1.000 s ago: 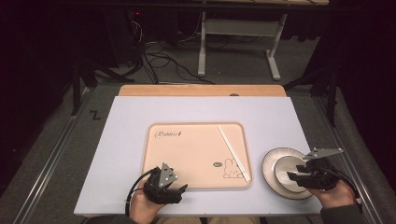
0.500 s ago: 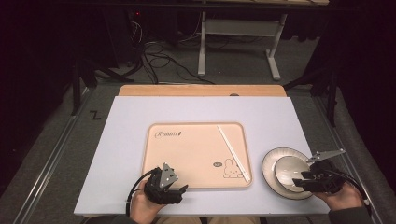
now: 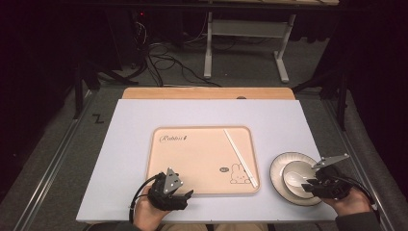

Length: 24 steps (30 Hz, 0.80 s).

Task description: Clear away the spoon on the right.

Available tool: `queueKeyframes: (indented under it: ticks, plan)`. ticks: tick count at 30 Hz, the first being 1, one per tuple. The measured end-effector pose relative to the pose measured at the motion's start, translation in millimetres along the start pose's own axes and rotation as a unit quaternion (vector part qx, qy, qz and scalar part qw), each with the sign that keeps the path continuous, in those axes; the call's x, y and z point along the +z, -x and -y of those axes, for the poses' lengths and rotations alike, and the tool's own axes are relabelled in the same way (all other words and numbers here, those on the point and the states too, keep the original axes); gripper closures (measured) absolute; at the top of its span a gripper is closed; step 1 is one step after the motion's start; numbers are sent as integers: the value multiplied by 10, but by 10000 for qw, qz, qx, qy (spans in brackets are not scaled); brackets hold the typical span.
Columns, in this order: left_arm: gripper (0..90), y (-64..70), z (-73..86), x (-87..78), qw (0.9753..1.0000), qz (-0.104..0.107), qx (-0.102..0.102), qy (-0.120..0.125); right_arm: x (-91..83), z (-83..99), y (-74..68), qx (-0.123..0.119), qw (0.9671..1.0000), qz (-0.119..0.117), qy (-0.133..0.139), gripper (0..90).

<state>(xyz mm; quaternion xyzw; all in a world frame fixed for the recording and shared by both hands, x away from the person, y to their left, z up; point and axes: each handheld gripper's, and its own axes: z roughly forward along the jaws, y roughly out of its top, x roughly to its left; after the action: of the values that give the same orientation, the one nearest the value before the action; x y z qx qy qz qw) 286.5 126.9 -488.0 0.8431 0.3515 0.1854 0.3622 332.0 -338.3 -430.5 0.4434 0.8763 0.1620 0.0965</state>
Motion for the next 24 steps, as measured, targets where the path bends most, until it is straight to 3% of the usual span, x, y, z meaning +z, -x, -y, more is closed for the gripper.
queueKeyframes:
  ticks: [5, 16, 24]
  plan:
    - [271, 0, -1, 0, 10000, -8, 6, -6, -3, -7, -15, -67, 10000, -13, 19, 828]
    - [271, -2, 0, -3, 10000, -6, 4, 1, -28, -26, -58, -112, 9999, 102, 77, 842]
    - [271, 2, 1, -2, 10000, -4, -3, 1, -194, -24, -101, -71, 9990, 164, 422, 843]
